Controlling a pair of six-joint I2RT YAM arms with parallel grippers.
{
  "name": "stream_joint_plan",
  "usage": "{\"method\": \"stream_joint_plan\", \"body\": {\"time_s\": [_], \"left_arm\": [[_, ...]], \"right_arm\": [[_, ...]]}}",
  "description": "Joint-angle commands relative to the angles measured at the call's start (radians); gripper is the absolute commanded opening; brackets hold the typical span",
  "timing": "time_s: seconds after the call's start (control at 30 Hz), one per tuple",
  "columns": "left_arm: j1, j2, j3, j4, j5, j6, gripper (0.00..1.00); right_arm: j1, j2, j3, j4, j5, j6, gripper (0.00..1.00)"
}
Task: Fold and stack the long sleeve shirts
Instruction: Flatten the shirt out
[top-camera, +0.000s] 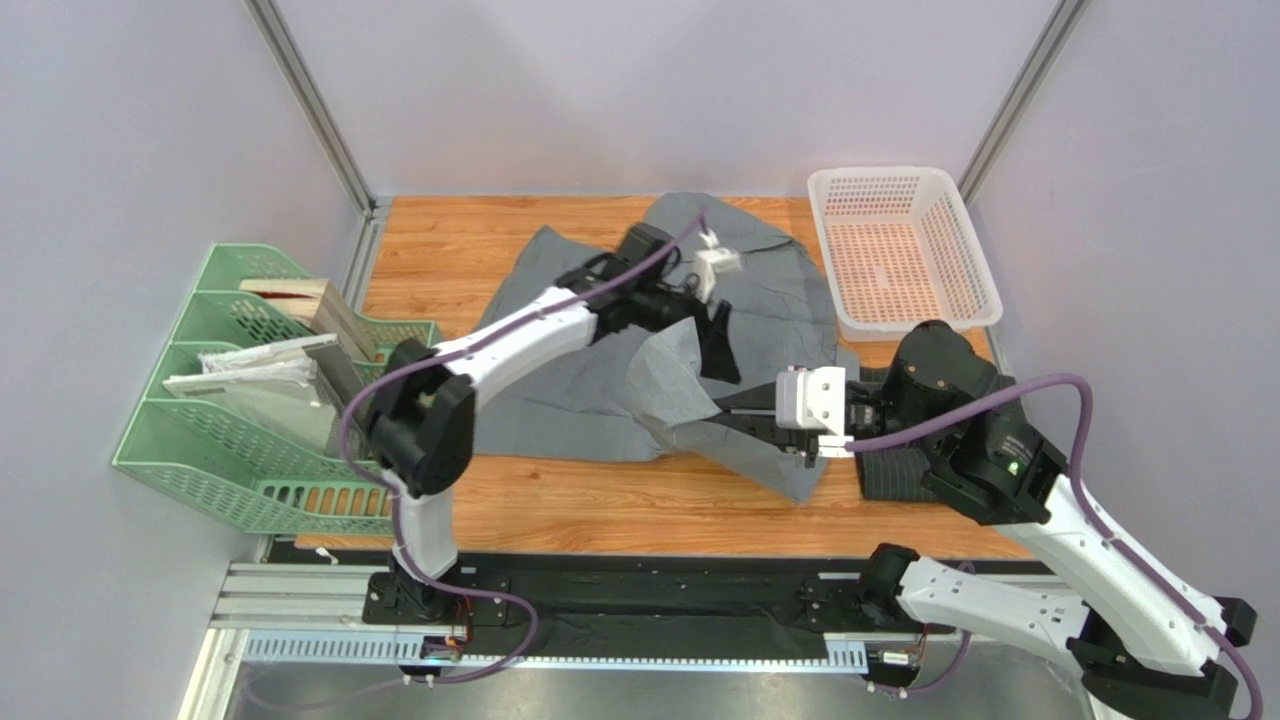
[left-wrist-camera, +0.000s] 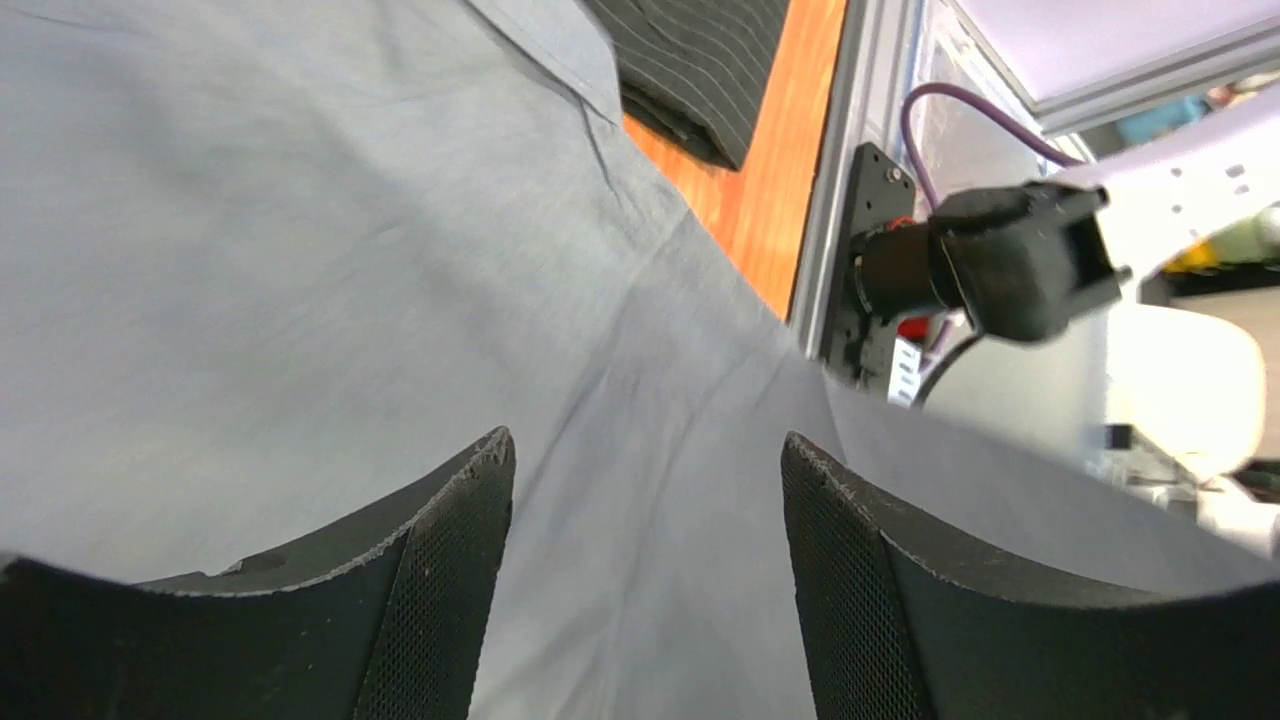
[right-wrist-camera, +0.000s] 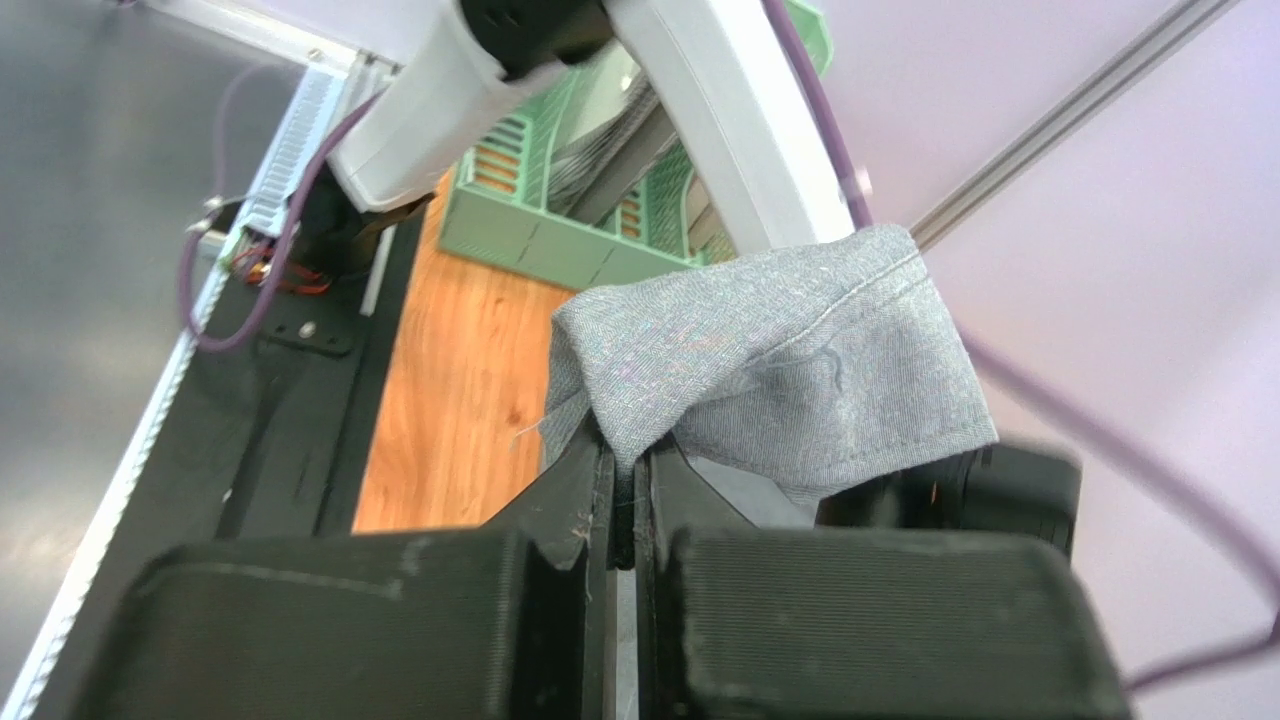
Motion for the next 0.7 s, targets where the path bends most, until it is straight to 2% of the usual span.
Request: {"method": "stream_joint_plan", "body": {"time_s": [0.0, 0.03, 0.13, 0.23, 0.4, 0.57, 0.67], "left_arm": [[0.118, -0.182, -0.016, -0.281, -0.044, 0.26, 0.7], [0.155, -0.189, -0.01, -0.414, -0.073, 0.367, 0.69], [0.256, -0.229, -0.066, -0.534, -0.179, 0.498, 0.62], [0.367, -0.249, -0.126, -0.59, -0.311, 0.598, 0.59], [0.467, -0.173, -0.148, -0.661, -0.526, 0.723, 0.5], [0.484, -0.097, -0.163, -0.67, -0.699, 0.74, 0.41], [0.491, -0.093, -0.208, -0.701, -0.721, 0.729, 0.31]], "right_arm": [[0.026, 0.005, 0.013, 0.129, 0.078, 0.048, 0.0], [0.025, -0.001, -0.005, 0.117, 0.083, 0.044, 0.0], [0.026, -0.023, -0.054, 0.091, 0.145, 0.071, 0.0], [0.025, -0.027, -0.091, 0.065, 0.305, 0.082, 0.0], [0.011, -0.02, -0.194, -0.093, 0.517, 0.057, 0.0], [-0.067, -0.026, -0.289, -0.221, 0.448, 0.005, 0.0], [-0.075, -0.017, -0.306, -0.262, 0.352, -0.018, 0.0]]}}
